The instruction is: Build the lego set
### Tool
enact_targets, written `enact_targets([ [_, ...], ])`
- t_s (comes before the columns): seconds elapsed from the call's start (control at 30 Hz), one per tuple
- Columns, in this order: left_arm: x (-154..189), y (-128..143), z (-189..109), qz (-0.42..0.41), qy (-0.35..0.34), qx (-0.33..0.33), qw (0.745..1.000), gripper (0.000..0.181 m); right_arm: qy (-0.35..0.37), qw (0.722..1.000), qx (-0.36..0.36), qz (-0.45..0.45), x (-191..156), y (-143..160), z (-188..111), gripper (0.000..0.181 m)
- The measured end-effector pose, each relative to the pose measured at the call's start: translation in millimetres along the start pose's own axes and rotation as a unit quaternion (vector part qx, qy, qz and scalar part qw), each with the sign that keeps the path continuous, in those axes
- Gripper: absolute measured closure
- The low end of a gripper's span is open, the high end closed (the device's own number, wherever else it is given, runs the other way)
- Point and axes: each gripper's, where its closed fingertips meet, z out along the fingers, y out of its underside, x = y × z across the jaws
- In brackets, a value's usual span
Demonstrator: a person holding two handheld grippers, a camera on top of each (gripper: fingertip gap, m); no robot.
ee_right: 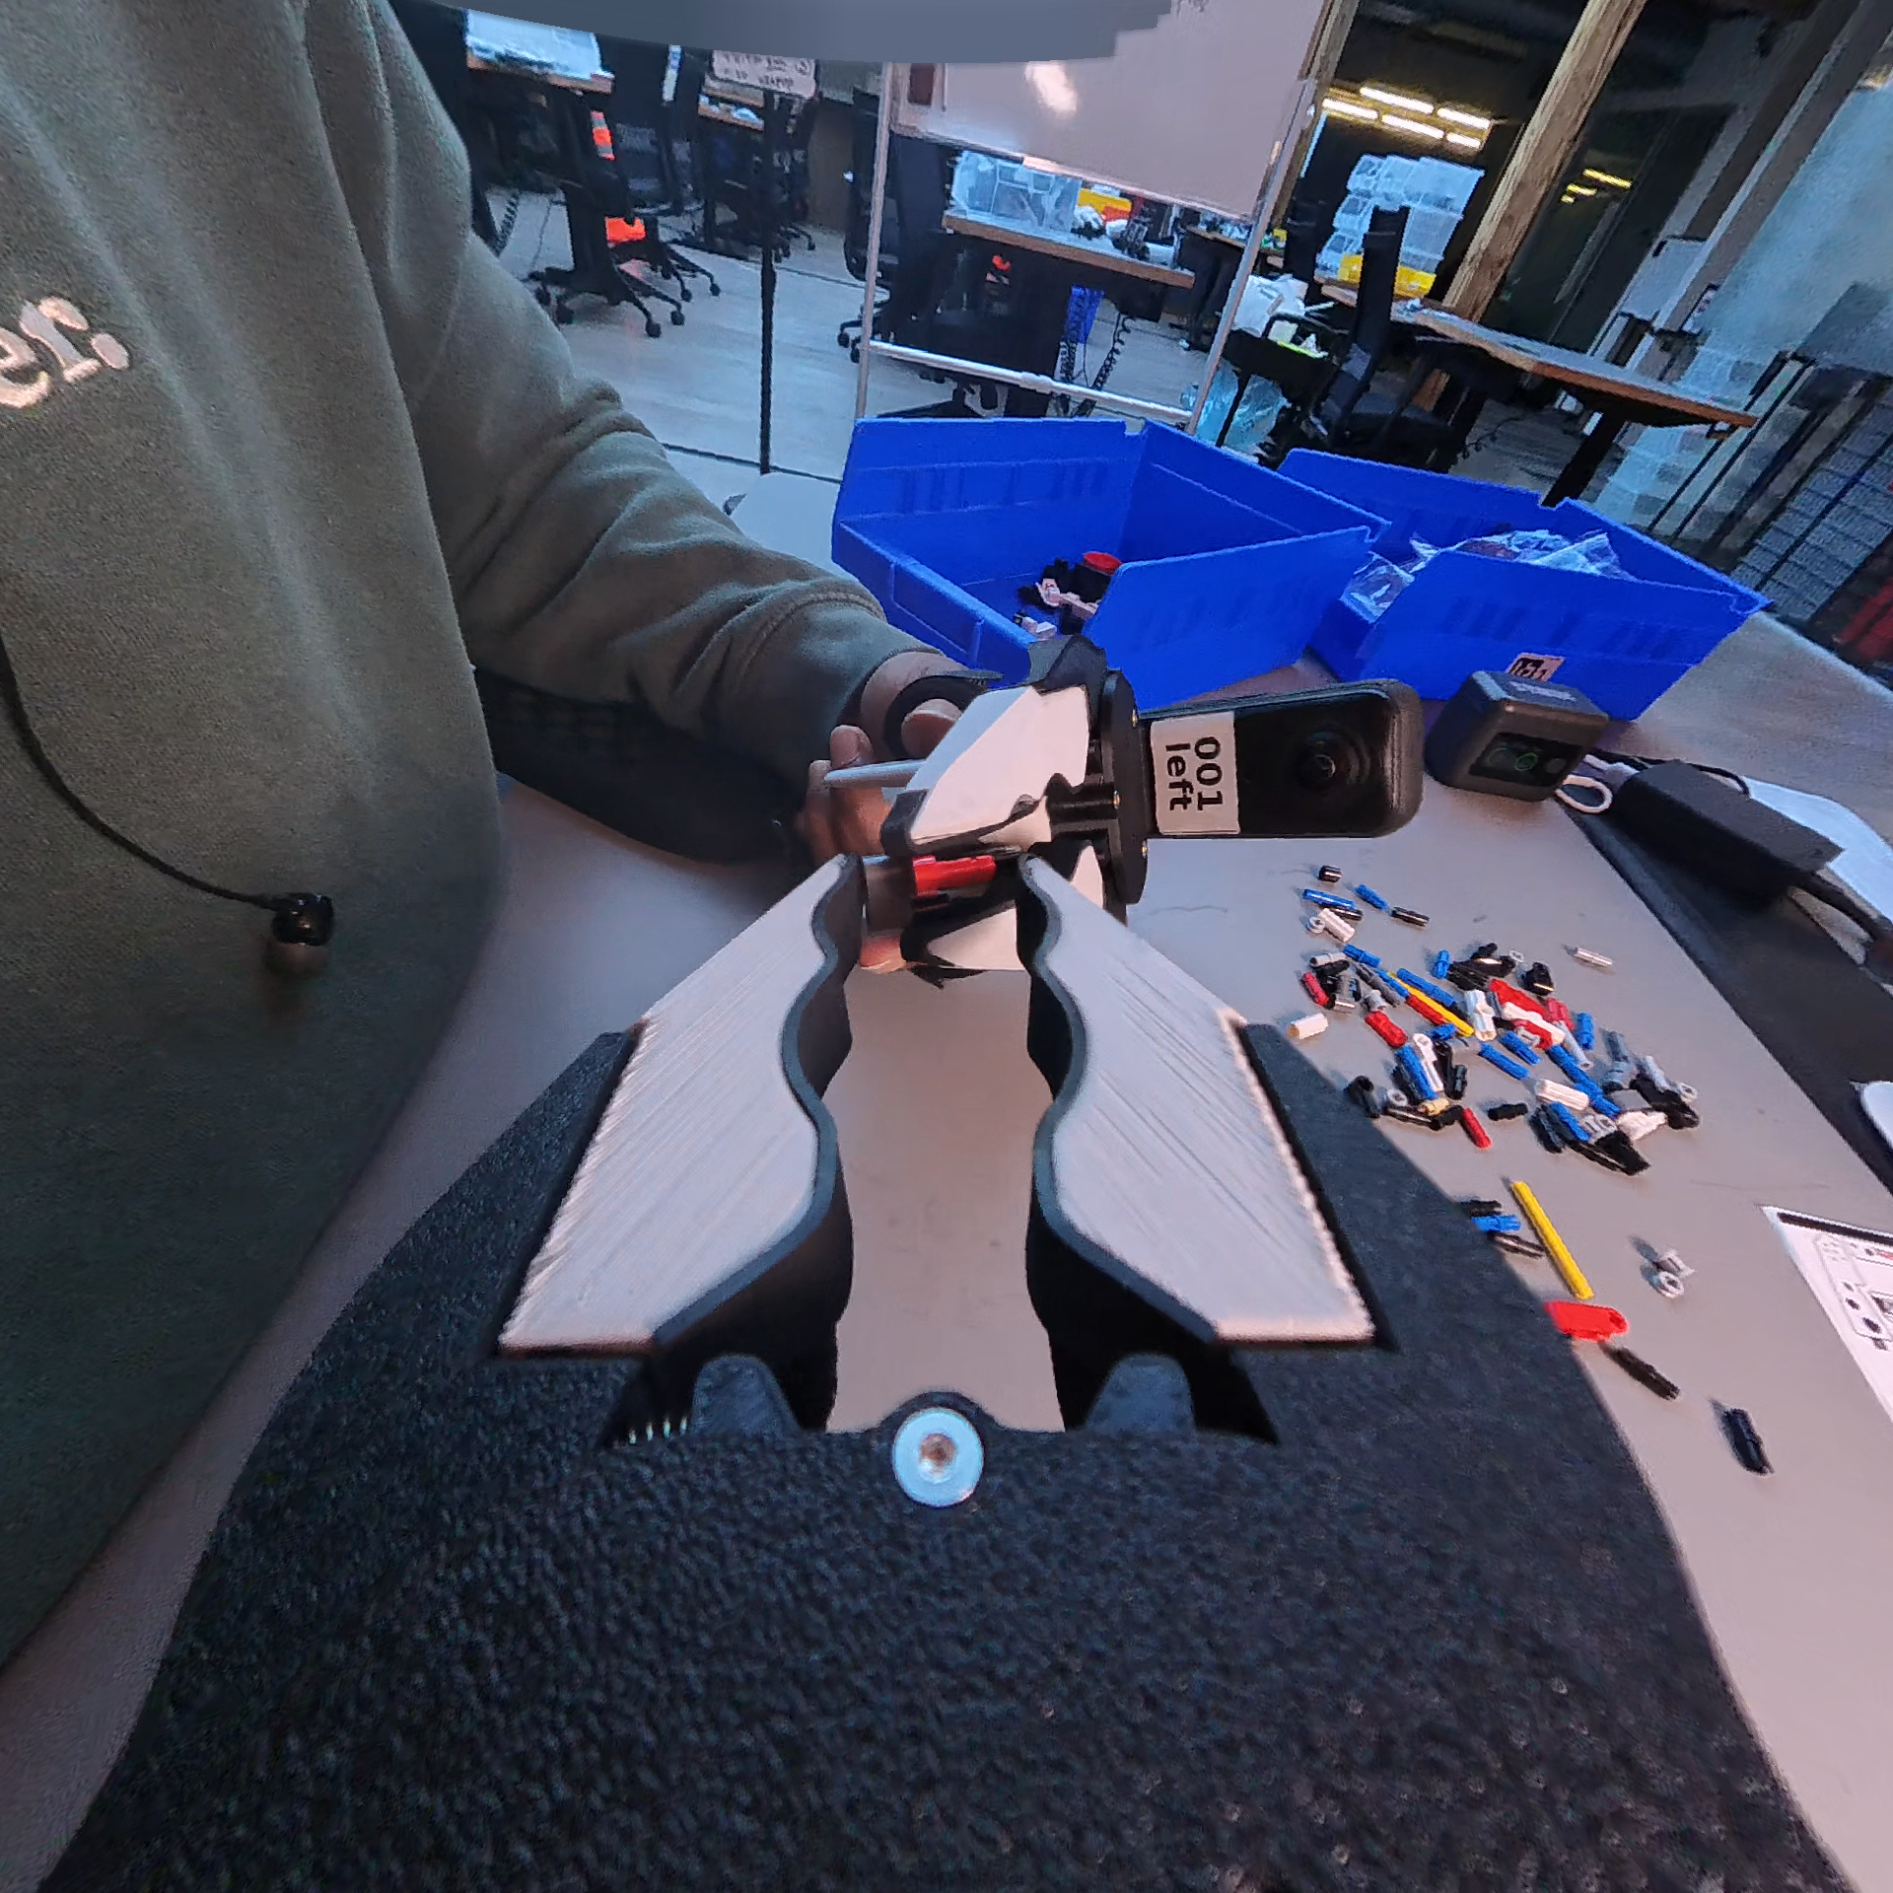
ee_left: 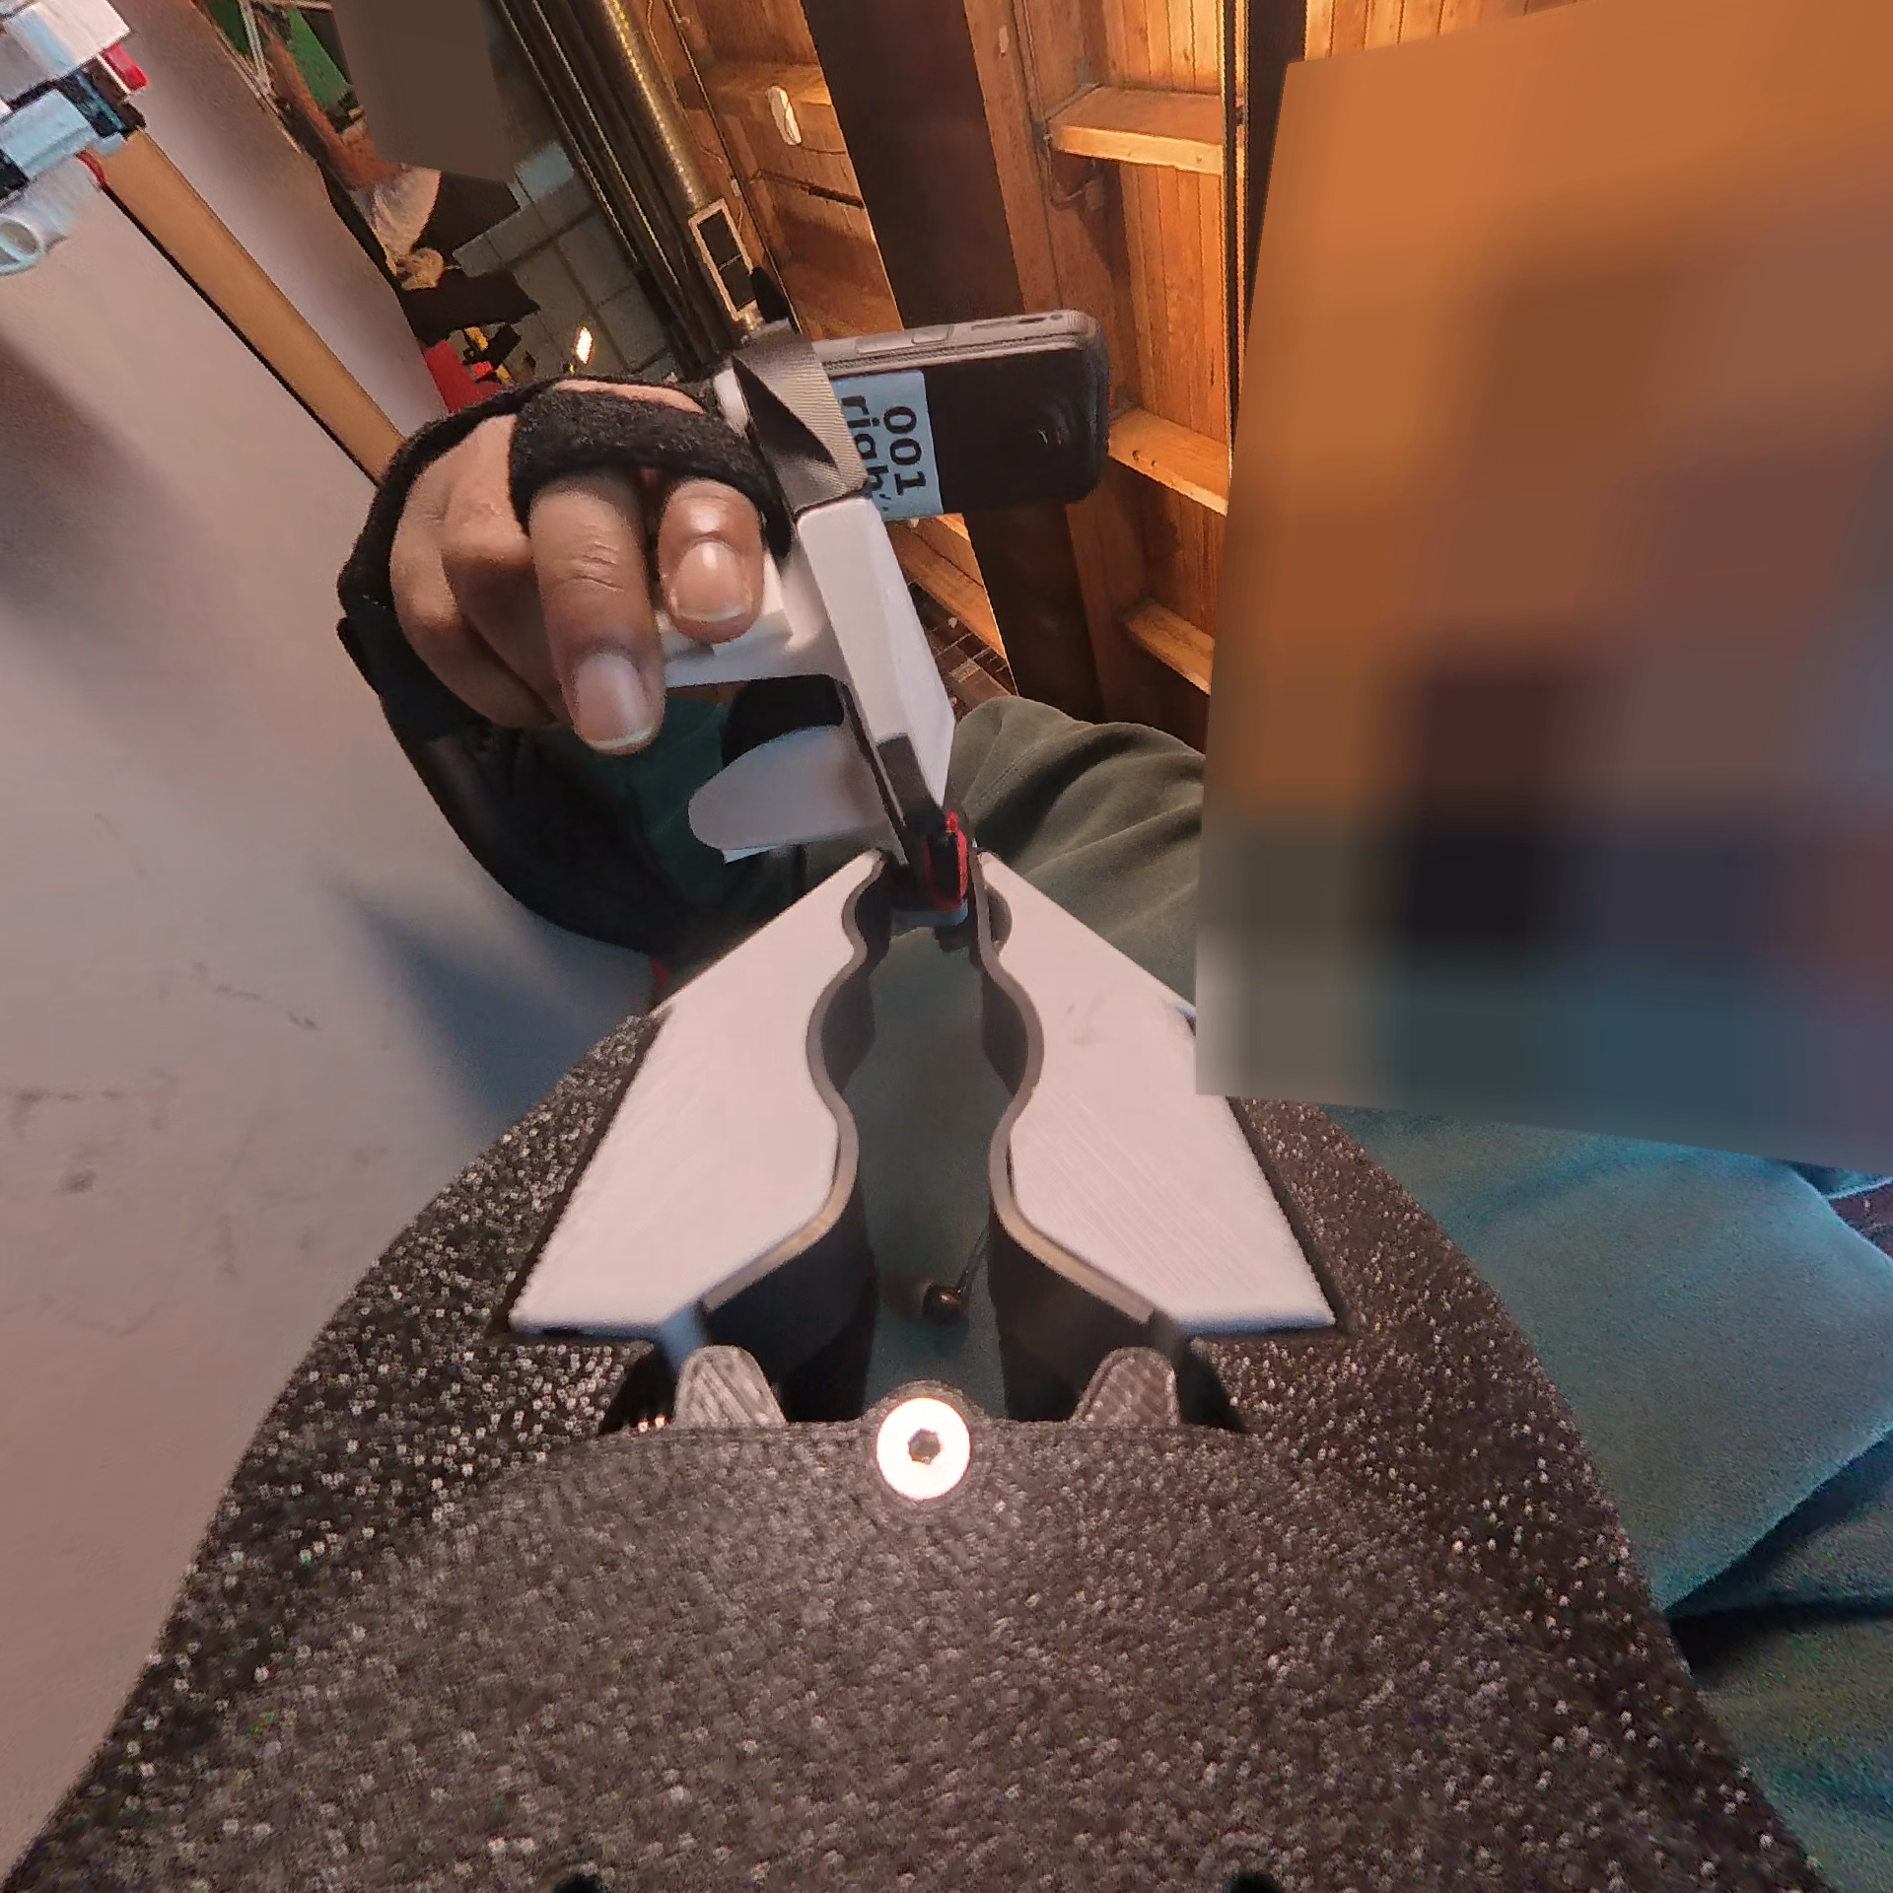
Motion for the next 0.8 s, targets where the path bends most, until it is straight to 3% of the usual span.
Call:
enact_targets([
  [0.8,0.8,-10.8,-4.3,0.013,-0.005,0.03,0.999,0.167,0.052,0.998,0.001,-0.047,8.9,-2.4,-0.7,0.156],
])
